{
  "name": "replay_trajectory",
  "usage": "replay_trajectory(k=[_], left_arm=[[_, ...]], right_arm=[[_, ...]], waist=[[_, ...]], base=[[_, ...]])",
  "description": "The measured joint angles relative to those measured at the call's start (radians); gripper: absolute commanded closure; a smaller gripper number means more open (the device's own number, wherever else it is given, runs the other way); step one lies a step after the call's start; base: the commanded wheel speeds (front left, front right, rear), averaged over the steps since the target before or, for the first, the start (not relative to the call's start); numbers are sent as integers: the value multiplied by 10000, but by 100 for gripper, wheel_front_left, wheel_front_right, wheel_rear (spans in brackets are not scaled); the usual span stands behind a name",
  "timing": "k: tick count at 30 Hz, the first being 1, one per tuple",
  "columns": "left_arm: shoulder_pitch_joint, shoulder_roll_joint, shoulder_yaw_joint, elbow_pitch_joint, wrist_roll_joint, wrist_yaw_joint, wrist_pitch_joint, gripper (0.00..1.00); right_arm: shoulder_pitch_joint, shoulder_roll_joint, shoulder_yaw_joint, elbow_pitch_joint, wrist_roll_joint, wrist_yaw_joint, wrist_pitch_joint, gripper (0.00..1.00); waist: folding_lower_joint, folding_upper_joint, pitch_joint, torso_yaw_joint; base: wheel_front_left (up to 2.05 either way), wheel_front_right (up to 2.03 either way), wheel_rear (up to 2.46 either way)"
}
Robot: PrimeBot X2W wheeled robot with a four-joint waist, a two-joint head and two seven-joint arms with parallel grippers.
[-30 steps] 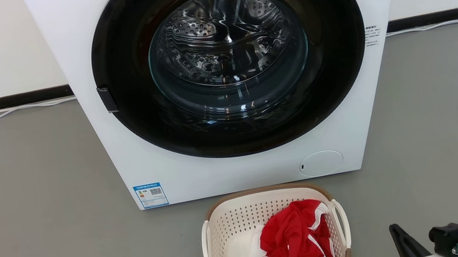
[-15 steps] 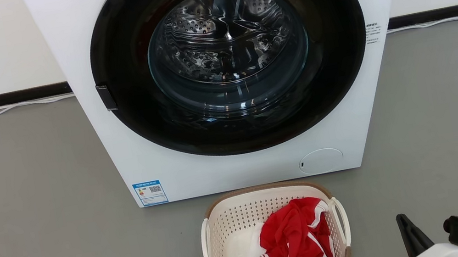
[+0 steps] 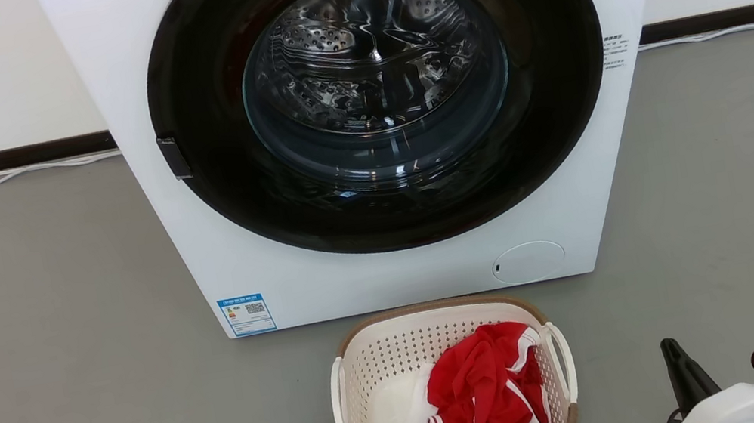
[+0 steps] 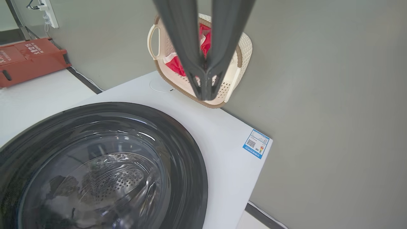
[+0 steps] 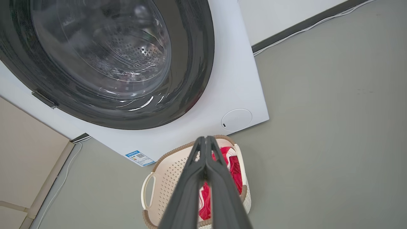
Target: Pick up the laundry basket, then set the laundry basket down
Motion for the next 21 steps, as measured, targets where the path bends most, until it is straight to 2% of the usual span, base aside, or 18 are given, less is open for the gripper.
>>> replay_trajectory(k=[21], left_arm=[[-18,-10,380,-518,-1992,-222,616,100]], right_arm=[[1,0,-251,-700,2596,0,548,100]], waist=[[0,0,98,8]], base=[[0,0,0]])
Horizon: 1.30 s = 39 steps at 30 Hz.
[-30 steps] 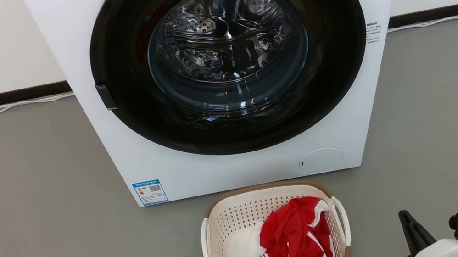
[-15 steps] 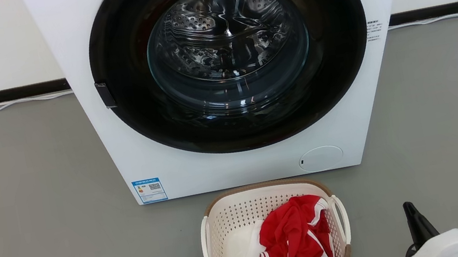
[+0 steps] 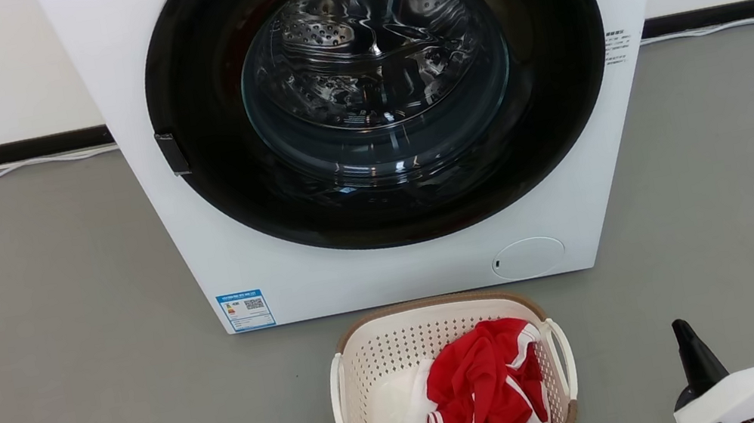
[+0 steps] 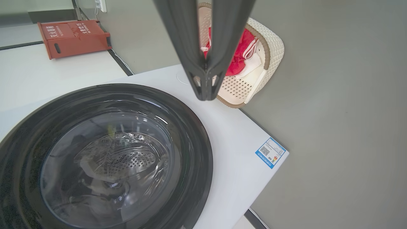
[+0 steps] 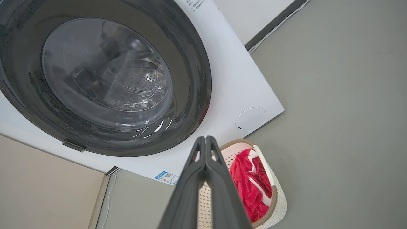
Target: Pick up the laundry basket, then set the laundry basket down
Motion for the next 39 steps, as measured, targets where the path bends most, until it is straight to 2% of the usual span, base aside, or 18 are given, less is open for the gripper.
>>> replay_trajectory(k=[39], left_arm=[[-121,-17,717,-976,-3701,-487,1108,100]], right_arm=[[3,-2,-414,-1337,4792,0,1104,100]], waist=[[-1,0,181,16]], base=[[0,0,0]])
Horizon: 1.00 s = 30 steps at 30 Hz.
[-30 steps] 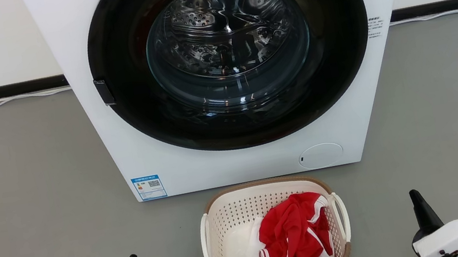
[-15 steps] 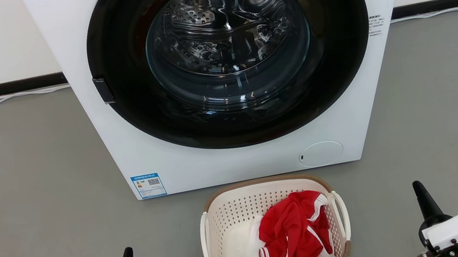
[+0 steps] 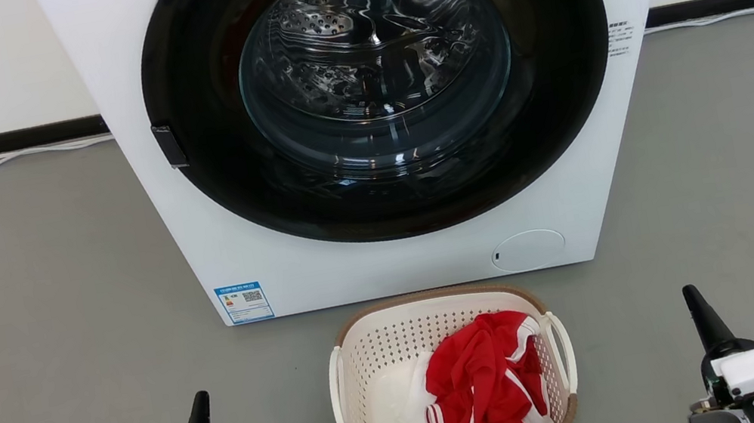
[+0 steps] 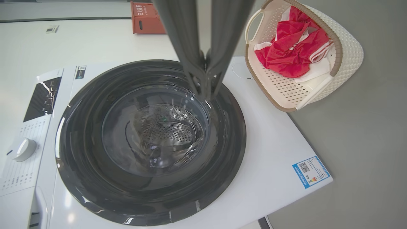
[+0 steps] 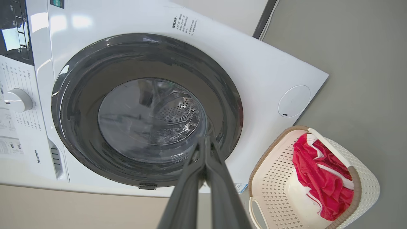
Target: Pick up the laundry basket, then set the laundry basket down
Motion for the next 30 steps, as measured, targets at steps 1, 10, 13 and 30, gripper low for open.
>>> replay_trajectory(k=[1,10,13,30], left_arm=[[0,0,17,-15,-92,-29,21,100],[-12,-4,173,-245,-928,-90,278,100],[-29,-6,226,-316,-1237,-163,355,100],[-42,-13,533,-744,-2821,-393,817,100]], right_arm=[[0,0,-6,-31,127,0,19,100],[1,0,-107,-339,1225,0,291,100],[2,0,-159,-468,1588,0,359,100],[3,-2,-326,-1024,3659,0,853,100]], waist=[[0,0,5,0],[0,0,47,4],[0,0,61,5],[0,0,140,12]], base=[[0,0,0],[0,0,0],[0,0,0],[0,0,0]])
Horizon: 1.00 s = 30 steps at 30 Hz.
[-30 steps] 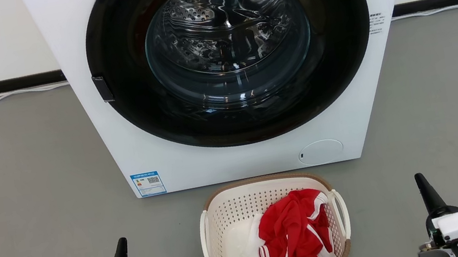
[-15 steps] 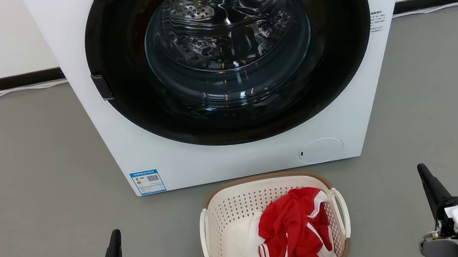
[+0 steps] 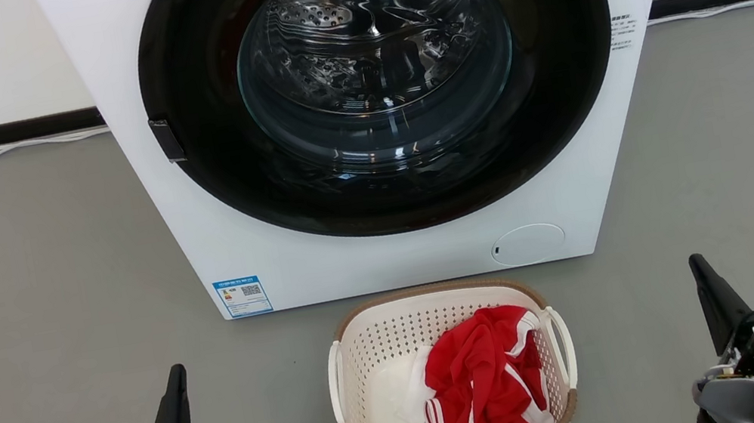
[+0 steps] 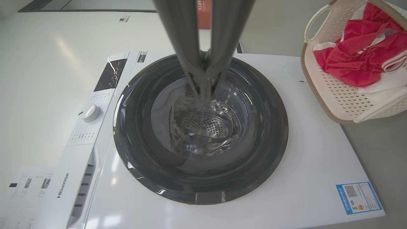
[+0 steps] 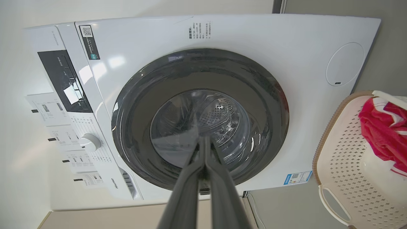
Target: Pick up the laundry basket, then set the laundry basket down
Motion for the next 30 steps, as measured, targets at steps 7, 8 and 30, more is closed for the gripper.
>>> replay_trajectory(k=[7,8,30], left_arm=[[-4,0,23,-36,-161,-38,6,100],[-4,0,23,-38,-161,-38,6,100],[-4,0,25,-40,-161,-38,6,100]], right_arm=[[1,0,-12,-88,194,0,19,100],[1,0,-12,-88,194,0,19,100],[1,0,-13,-88,194,0,19,100]], waist=[[0,0,2,0],[0,0,2,0],[0,0,2,0]], base=[[0,0,0],[0,0,0],[0,0,0]])
